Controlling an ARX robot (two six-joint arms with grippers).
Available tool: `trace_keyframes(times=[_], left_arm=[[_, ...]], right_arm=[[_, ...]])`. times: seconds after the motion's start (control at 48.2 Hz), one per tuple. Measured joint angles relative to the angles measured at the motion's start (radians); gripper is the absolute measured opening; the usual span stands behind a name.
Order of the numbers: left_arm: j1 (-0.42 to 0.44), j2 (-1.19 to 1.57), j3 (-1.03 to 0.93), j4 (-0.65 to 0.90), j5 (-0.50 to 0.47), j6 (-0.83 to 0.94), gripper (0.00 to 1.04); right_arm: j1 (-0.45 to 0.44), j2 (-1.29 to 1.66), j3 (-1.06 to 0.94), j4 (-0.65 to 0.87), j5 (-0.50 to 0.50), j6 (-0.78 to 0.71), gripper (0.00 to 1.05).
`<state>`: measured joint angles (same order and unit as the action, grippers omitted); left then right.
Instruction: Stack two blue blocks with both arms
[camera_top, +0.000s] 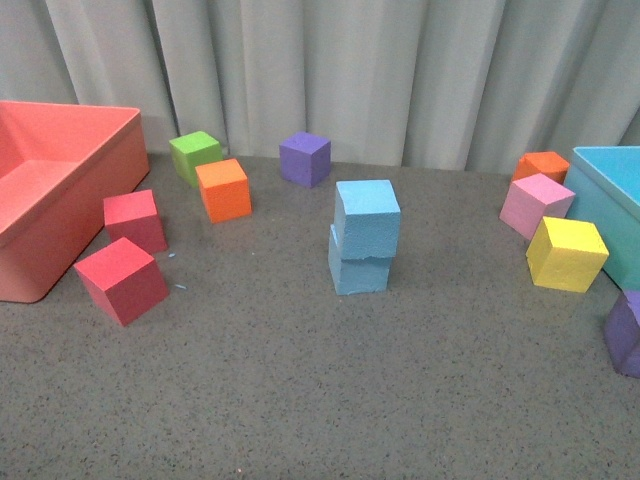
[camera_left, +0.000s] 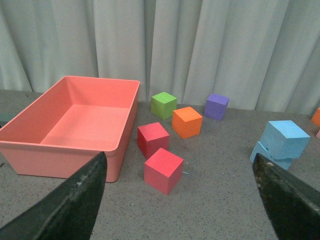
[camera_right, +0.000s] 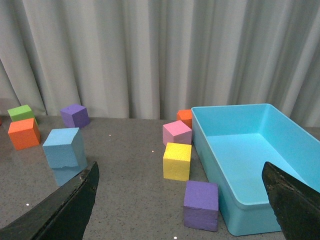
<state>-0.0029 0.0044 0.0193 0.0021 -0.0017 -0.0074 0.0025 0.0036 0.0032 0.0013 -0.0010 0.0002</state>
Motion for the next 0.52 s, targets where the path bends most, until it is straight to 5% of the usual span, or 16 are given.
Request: trace_keyframes(times=[0.104,0.519], left_arm=[[0.0,0.0,0.0,0.0,0.0,0.002,1.0],[0.0,0.0,0.0,0.0,0.0,0.002,0.98]], right_arm=[[0.0,0.0,0.0,0.0,0.0,0.0,0.95],[0.0,0.0,0.0,0.0,0.0,0.0,0.95]])
